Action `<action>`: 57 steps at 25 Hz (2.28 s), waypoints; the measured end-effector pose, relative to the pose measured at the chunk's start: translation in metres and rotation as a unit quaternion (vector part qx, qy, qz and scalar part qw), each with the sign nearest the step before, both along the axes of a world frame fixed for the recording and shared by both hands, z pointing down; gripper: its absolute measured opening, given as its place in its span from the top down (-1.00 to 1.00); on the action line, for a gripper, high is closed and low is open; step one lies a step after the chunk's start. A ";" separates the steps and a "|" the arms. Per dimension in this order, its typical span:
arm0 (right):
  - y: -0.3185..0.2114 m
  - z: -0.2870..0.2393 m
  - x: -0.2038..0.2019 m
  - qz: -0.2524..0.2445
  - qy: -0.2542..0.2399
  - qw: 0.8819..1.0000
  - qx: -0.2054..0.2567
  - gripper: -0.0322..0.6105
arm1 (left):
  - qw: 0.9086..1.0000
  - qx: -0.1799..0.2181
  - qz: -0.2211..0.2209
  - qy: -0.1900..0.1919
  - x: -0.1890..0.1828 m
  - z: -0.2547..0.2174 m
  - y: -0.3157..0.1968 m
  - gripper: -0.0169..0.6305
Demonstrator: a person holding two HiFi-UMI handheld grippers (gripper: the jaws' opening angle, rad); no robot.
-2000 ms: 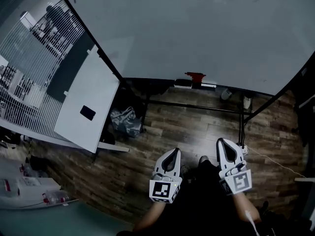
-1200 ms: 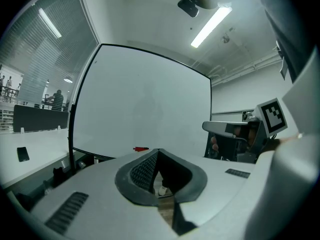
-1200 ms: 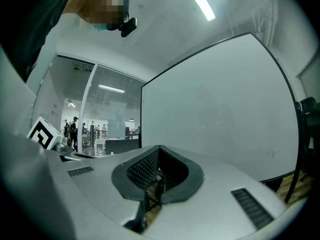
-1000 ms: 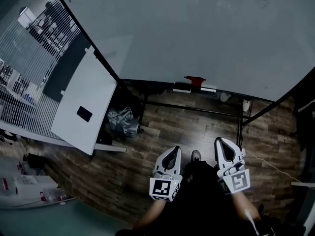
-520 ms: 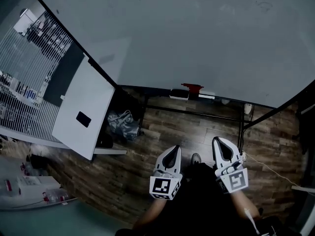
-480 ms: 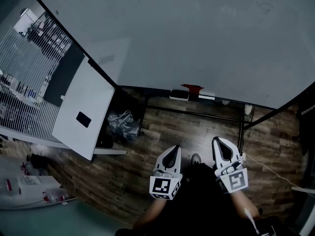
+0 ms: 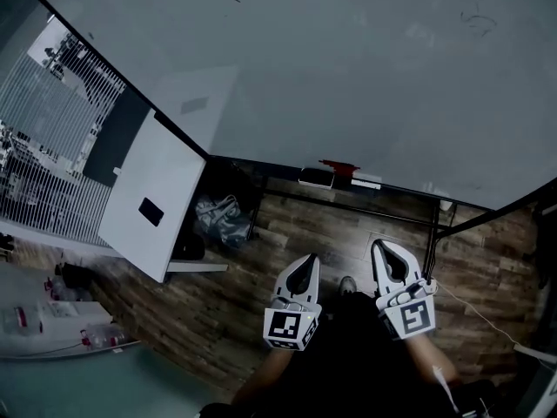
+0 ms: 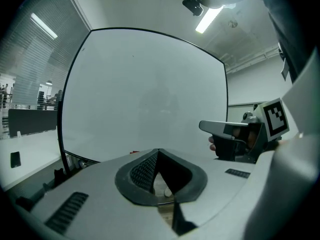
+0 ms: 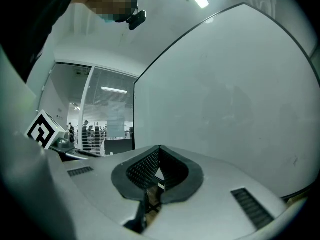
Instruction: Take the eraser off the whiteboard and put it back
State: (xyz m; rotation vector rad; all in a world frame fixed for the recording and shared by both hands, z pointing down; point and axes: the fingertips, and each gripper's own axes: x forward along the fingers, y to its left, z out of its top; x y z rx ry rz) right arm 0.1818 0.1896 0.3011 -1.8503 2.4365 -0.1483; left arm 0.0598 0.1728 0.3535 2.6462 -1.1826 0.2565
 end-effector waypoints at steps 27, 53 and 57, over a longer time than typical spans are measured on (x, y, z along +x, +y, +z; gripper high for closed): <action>-0.070 0.020 0.021 -0.030 0.000 1.000 -0.006 0.85 | 0.998 -0.031 -0.045 0.014 0.014 0.026 -0.080 0.93; -0.123 0.072 -0.022 -0.060 0.004 0.997 -0.047 0.85 | 0.979 -0.164 -0.068 0.100 -0.006 0.134 -0.145 0.93; -0.127 0.078 -0.021 -0.054 0.002 0.997 -0.057 0.85 | 0.970 -0.193 -0.072 0.132 -0.004 0.150 -0.154 0.93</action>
